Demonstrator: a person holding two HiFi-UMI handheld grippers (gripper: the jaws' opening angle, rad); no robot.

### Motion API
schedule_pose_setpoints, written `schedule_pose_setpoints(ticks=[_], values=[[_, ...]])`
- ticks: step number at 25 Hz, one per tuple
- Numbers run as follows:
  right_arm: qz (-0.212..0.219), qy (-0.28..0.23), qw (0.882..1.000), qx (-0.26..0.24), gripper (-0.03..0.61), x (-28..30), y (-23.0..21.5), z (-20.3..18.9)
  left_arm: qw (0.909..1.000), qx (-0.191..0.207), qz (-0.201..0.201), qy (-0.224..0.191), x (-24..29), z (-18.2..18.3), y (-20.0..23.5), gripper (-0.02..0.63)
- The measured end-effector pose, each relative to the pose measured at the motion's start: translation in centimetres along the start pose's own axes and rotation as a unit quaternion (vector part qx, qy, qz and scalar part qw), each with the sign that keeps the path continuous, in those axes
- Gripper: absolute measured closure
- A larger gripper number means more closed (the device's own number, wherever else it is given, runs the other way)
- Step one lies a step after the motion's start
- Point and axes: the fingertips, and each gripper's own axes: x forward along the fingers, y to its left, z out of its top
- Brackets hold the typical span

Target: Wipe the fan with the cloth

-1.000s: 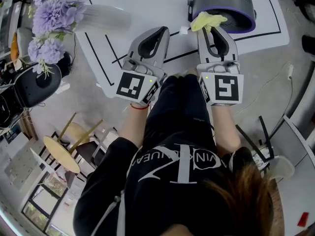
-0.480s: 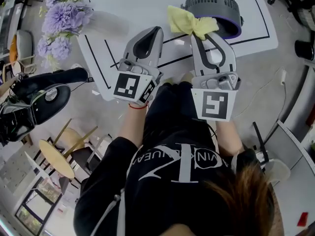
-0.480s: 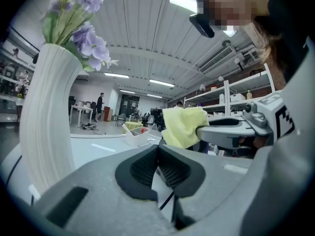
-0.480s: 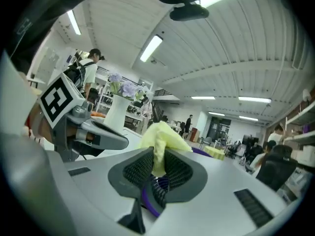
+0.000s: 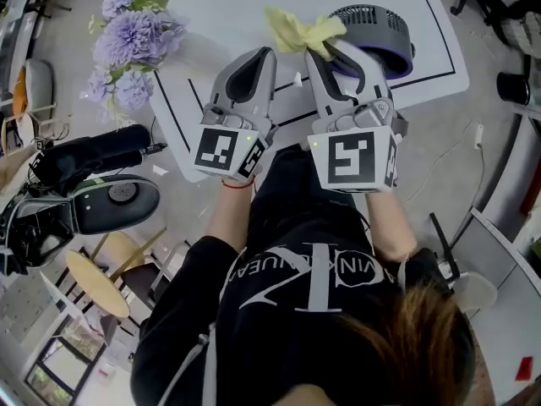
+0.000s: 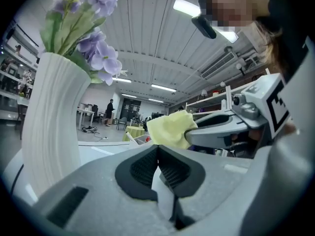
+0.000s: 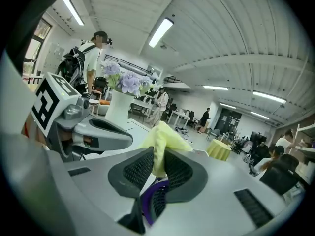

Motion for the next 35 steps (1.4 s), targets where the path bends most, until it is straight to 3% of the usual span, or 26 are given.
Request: schedule_pose_setpoints(ticks=[7, 14, 18, 35], values=[[-0.053, 0.04, 0.998, 0.016, 0.514, 0.1, -2.6, -0.9, 0.9998, -0.001, -0.019, -0.002, 1.1, 1.0, 1.1, 0.603], [-0.089, 0.043, 0.995, 0.021, 0.515, -1.5, -4.9, -1.3, 0.9979, 0.003, -0.065, 0.0, 3.3, 0.7, -0.8, 0.603], [-0.101, 0.034, 0.994, 0.031, 0.515, -2.9, -6.5, -1.8, 0.9975, 0.012, -0.069, 0.007, 4.1, 0.4, -1.5, 0.603], [-0.048, 0.011, 0.995, 0.082, 0.52, -7.1, -11.6, -7.8, 0.9984, 0.028, 0.049, 0.005, 5.9, 1.1, -1.9, 0.603]])
